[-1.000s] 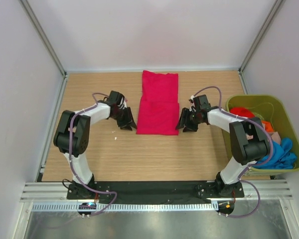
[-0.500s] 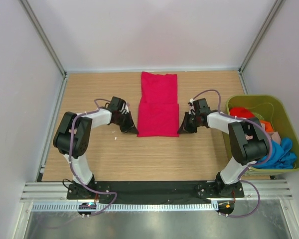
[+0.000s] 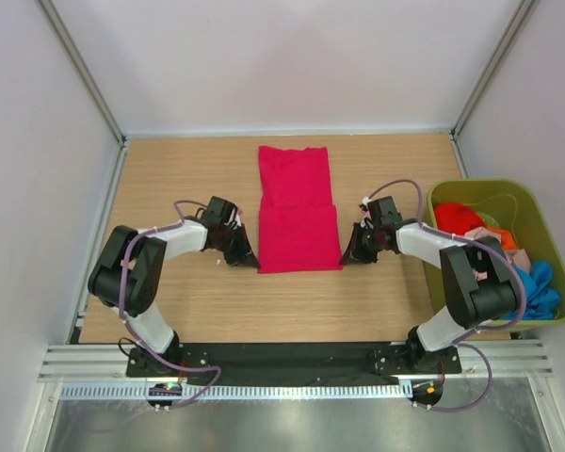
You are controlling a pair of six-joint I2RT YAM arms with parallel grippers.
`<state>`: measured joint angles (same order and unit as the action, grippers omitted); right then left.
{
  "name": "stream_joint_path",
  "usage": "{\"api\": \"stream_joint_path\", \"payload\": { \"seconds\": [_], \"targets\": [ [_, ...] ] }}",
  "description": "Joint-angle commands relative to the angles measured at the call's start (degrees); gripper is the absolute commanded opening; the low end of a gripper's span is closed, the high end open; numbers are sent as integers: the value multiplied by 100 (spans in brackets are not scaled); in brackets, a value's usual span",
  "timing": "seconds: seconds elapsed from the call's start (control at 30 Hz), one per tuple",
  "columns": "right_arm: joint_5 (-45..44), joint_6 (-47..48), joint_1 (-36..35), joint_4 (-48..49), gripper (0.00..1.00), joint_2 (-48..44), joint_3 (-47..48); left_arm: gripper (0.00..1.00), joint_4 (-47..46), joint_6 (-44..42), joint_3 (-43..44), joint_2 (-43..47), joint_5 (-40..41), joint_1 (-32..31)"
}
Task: Fold and stack the t-shirts
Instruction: Fold the tshirt
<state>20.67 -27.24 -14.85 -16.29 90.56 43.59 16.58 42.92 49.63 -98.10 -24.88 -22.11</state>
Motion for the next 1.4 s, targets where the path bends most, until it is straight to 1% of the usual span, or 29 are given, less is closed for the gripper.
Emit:
{"api": "stream_joint_path", "payload": {
  "seconds": [0.0, 0.03, 0.07, 0.1, 0.13, 0.17, 0.27, 0.37, 0.43, 0.77, 0.9, 1.1, 1.23, 1.37],
  "targets": [
    [-256, 44, -9, -392, 1, -442, -158, 1, 311, 50, -286, 291, 405, -13],
    [-273, 44, 0, -436, 2, -600, -202, 2, 320, 68, -330, 344, 405, -4],
    [-291, 44, -9, -523, 14, -671, -220, 4, 320, 76, -374, 423, 388, -21],
    [-291, 26, 0, -559, 22, -802, -255, 14, 320, 85, -453, 546, 370, -39],
    [-291, 26, 0, -576, 27, -864, -281, 20, 320, 59, -489, 625, 344, -65],
    [-282, -52, -9, -611, 35, -926, -307, 25, 311, 42, -506, 687, 283, -83],
    [-133, -132, -9, -603, 44, -1014, -413, 36, 232, 50, -603, 845, 177, -92],
    [-107, -211, -44, -524, 46, -962, -474, 42, -74, 103, -682, 881, 2, -101],
    [-19, -246, -53, -428, 46, -900, -466, 44, -277, 138, -717, 811, -95, -101],
    [183, -440, -106, -76, 46, -672, -677, 43, -515, 138, -770, 389, -201, -101],
    [376, -510, -114, 100, 46, -417, -721, 42, -419, 147, -867, 450, -70, -92],
    [271, -589, -158, 83, 46, -496, -694, 42, -322, 138, -981, 503, 203, -145],
    [148, -589, -167, 21, 45, -505, -721, 38, -322, 156, -1016, 362, 229, -162],
    [105, -589, -167, 47, 43, -461, -730, 36, -313, 103, -1104, 433, 493, -215]
  ]
}}
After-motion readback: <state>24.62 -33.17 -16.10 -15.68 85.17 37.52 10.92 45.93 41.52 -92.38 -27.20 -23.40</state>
